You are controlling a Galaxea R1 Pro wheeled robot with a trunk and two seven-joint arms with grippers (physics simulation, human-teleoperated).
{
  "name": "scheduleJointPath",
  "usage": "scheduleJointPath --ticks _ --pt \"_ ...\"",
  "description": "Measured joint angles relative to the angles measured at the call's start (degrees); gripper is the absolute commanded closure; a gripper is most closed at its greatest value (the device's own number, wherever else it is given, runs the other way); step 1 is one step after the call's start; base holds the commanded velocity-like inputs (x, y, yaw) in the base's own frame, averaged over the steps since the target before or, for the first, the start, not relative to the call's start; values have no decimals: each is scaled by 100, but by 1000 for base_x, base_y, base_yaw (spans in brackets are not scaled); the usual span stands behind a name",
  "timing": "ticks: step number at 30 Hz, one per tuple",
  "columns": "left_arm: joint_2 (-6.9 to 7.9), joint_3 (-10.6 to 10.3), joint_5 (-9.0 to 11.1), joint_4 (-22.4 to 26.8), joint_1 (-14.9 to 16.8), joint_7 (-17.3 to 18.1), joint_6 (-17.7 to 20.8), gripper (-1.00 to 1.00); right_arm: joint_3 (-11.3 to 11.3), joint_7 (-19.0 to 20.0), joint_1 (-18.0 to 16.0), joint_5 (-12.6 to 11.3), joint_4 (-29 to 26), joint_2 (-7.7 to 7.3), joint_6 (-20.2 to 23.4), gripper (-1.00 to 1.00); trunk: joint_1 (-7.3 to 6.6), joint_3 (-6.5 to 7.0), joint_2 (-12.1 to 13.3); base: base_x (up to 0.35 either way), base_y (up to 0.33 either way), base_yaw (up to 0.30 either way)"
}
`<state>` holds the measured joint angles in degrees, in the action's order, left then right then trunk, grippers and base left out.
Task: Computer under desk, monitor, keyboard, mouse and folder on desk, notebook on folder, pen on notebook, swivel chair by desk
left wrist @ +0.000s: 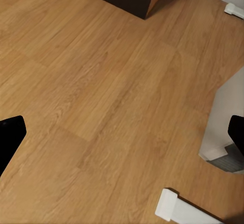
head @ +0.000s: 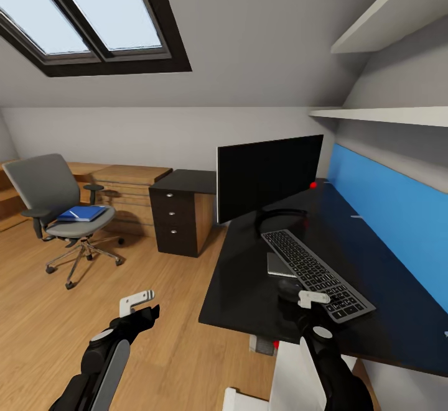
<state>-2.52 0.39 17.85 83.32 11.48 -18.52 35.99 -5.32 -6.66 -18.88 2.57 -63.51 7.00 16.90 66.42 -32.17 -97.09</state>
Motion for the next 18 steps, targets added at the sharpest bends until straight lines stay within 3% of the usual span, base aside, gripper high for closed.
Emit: scheduleJointPath --ticks 18 --pt "0 0 0 1 1 -4 0 -100 19 -22 -8 38 13 0 12 -100 0 0 0 0 0 0"
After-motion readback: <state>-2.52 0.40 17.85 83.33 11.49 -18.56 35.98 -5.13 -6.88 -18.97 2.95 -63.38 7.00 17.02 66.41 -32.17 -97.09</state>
